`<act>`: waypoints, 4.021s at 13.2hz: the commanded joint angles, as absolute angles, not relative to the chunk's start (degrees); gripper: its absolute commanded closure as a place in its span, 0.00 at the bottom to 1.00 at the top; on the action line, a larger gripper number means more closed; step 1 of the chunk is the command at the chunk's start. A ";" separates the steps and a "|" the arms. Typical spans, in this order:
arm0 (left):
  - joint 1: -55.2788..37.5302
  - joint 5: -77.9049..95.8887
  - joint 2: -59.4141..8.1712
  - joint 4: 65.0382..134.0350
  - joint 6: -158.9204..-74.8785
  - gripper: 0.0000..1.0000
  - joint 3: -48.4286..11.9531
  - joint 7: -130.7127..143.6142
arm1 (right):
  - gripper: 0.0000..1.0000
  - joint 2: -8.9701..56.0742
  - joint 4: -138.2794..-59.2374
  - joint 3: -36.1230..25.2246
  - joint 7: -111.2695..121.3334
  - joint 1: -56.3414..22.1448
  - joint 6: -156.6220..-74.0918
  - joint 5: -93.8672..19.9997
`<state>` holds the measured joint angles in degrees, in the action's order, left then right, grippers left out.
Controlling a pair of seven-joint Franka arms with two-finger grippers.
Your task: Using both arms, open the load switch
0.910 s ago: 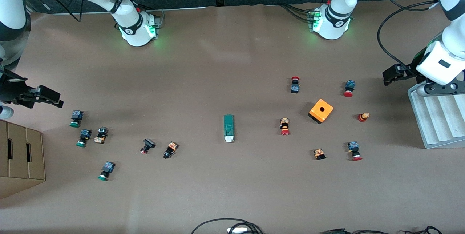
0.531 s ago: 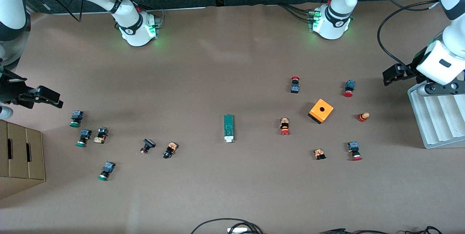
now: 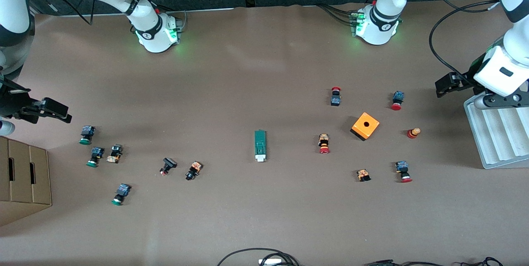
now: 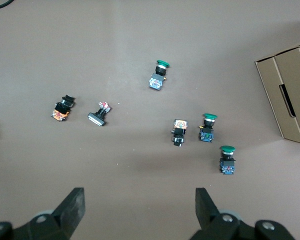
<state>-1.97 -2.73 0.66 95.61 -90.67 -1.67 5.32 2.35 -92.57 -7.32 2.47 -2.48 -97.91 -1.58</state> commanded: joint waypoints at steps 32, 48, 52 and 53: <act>-21.16 -35.91 -19.06 95.27 -113.37 0.00 -35.51 84.42 | 0.00 4.57 -92.02 -7.29 2.20 -4.22 -102.57 -0.70; -35.58 -109.74 -48.24 100.64 -113.74 0.00 -29.90 139.45 | 0.00 15.37 -87.64 -7.12 -9.99 -10.62 -99.76 -9.49; -41.56 -113.38 -56.67 93.63 -107.33 0.01 -26.55 142.03 | 0.00 19.68 -84.12 -7.12 -23.79 -16.42 -99.84 -9.58; -43.05 -113.38 -57.99 91.52 -107.14 0.02 -25.06 142.21 | 0.00 21.17 -82.81 -7.12 -27.91 -17.74 -100.10 -9.67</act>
